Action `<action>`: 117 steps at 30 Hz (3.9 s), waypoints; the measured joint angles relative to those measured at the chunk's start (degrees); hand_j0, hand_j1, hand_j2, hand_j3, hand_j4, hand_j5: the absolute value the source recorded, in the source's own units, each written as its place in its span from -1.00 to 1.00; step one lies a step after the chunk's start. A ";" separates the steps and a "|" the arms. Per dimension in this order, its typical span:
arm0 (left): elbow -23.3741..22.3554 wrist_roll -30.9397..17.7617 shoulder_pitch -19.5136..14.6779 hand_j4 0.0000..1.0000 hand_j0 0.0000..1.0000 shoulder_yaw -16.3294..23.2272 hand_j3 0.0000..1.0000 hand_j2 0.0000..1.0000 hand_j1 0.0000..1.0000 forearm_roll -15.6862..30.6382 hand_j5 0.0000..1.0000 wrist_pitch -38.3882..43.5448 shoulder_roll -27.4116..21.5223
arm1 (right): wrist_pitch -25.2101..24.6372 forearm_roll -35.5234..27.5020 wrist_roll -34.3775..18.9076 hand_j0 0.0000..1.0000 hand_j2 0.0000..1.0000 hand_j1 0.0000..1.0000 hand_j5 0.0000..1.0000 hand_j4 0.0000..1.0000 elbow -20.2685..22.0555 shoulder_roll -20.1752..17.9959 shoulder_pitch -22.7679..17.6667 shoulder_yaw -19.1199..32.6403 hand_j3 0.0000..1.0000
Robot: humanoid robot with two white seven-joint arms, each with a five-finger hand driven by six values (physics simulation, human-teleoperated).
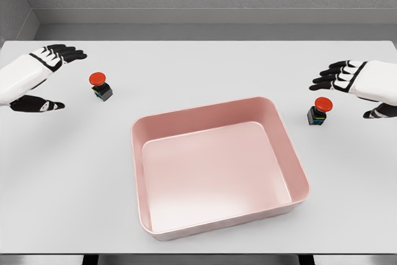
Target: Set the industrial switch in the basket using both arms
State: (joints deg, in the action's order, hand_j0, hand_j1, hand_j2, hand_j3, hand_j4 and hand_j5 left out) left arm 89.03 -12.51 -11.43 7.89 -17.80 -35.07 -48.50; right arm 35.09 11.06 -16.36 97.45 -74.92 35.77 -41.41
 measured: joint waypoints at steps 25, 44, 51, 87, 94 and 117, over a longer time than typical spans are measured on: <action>-7.89 -0.42 -10.99 1.00 1.00 10.92 1.00 1.00 1.00 -1.47 1.00 0.00 5.10 | 0.00 1.60 0.22 1.00 1.00 1.00 1.00 1.00 -16.37 13.42 -0.18 -2.31 1.00; -12.67 -0.42 -14.50 1.00 1.00 15.73 1.00 1.00 1.00 -1.42 1.00 0.00 7.40 | 0.00 1.60 0.15 0.99 0.99 0.99 0.99 0.99 -25.84 21.15 -0.35 -2.30 0.99; -15.47 -0.40 -16.08 1.00 1.00 15.77 1.00 1.00 1.00 -1.38 1.00 0.01 7.47 | 0.00 1.67 0.05 0.72 0.72 0.72 0.72 0.72 -25.74 21.11 -0.53 -2.40 0.72; -30.30 -0.41 -23.64 1.00 1.00 22.36 1.00 1.00 1.00 -1.50 1.00 0.00 12.33 | 0.00 4.86 -0.01 -0.03 -0.03 -0.03 -0.03 -0.03 -26.17 20.33 -1.14 -2.15 -0.03; -31.02 -0.42 -23.64 0.96 0.96 23.48 0.96 0.96 0.96 -1.50 0.96 0.00 12.66 | 0.00 4.97 -0.05 -0.08 -0.08 -0.08 -0.08 -0.08 -25.90 20.16 -1.06 -1.75 -0.08; -33.47 -0.72 -23.64 0.22 0.22 23.16 0.22 0.22 0.22 -1.43 0.22 0.00 12.07 | 0.02 4.91 -2.50 -0.08 -0.08 -0.08 -0.08 -0.08 -18.25 14.16 -0.35 1.34 -0.08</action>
State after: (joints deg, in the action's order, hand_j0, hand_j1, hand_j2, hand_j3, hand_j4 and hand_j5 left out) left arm 55.56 -13.23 -35.07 31.05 -19.23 -35.07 -36.43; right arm 35.10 15.97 -18.85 79.20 -60.76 35.42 -40.08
